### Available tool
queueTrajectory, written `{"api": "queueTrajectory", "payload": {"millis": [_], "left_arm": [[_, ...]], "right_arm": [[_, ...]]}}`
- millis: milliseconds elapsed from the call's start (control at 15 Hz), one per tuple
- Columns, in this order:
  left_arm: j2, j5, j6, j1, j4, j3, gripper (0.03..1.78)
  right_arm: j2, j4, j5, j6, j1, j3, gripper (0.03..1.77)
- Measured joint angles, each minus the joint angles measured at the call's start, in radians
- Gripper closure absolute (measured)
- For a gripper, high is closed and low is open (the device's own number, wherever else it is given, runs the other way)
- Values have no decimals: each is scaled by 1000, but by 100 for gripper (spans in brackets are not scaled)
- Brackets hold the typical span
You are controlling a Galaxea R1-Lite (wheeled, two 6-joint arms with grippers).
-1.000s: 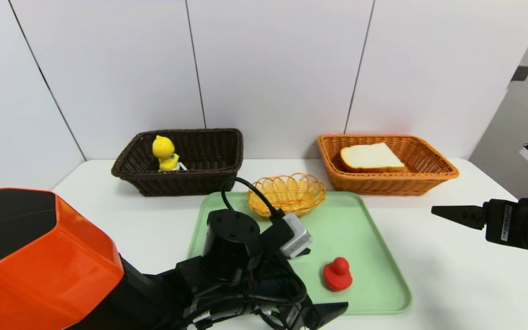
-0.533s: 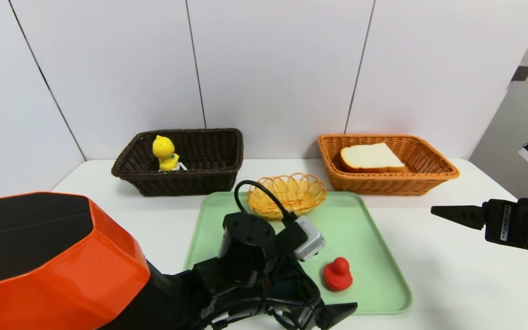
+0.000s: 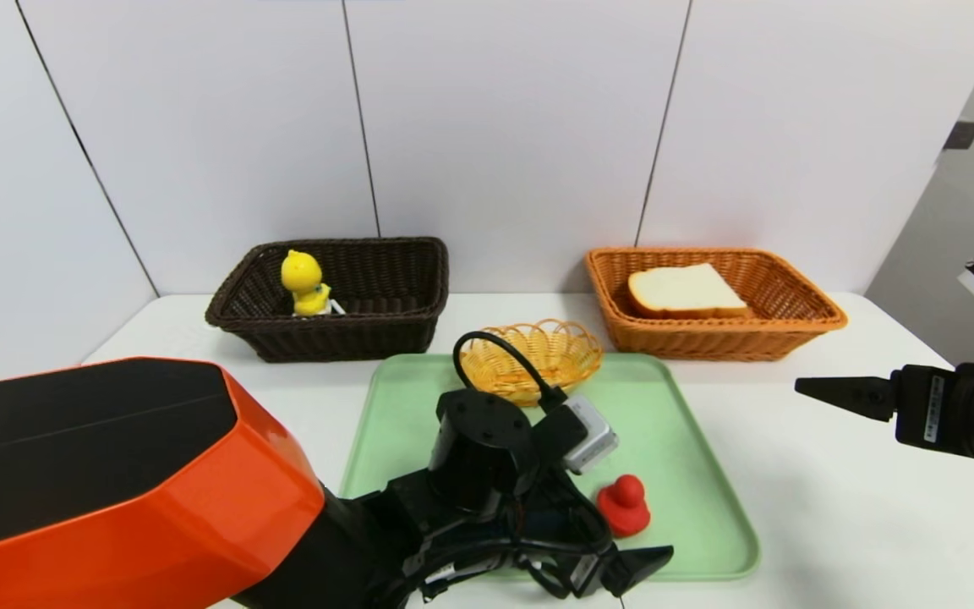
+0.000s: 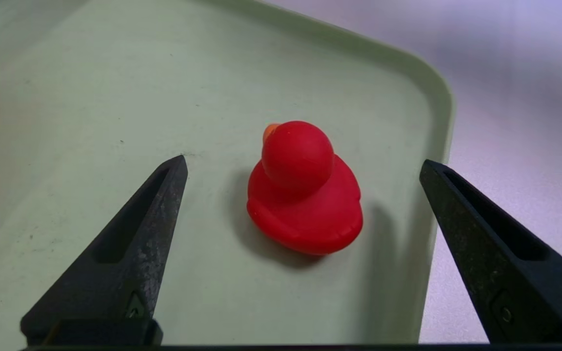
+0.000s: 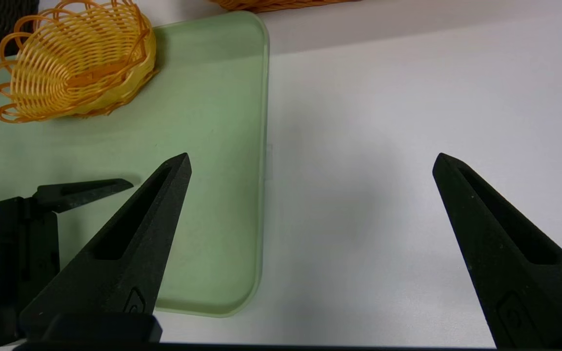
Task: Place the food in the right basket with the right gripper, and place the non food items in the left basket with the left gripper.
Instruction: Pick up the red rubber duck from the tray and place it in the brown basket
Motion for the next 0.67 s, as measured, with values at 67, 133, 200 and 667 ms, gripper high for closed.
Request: {"api": "queueTrajectory", "payload": {"millis": [67, 133, 200, 667], "left_arm": [[5, 0, 0, 0, 0, -1, 12], [9, 0, -1, 0, 0, -2, 12], [14, 0, 0, 0, -1, -2, 12], [41, 21, 1, 0, -5, -9, 21]], "right_arm": [[0, 1, 0, 1, 0, 0, 9], [-1, 1, 0, 1, 0, -1, 9], [-1, 0, 1, 1, -1, -1, 9], [0, 0, 1, -3, 0, -1, 9]]}}
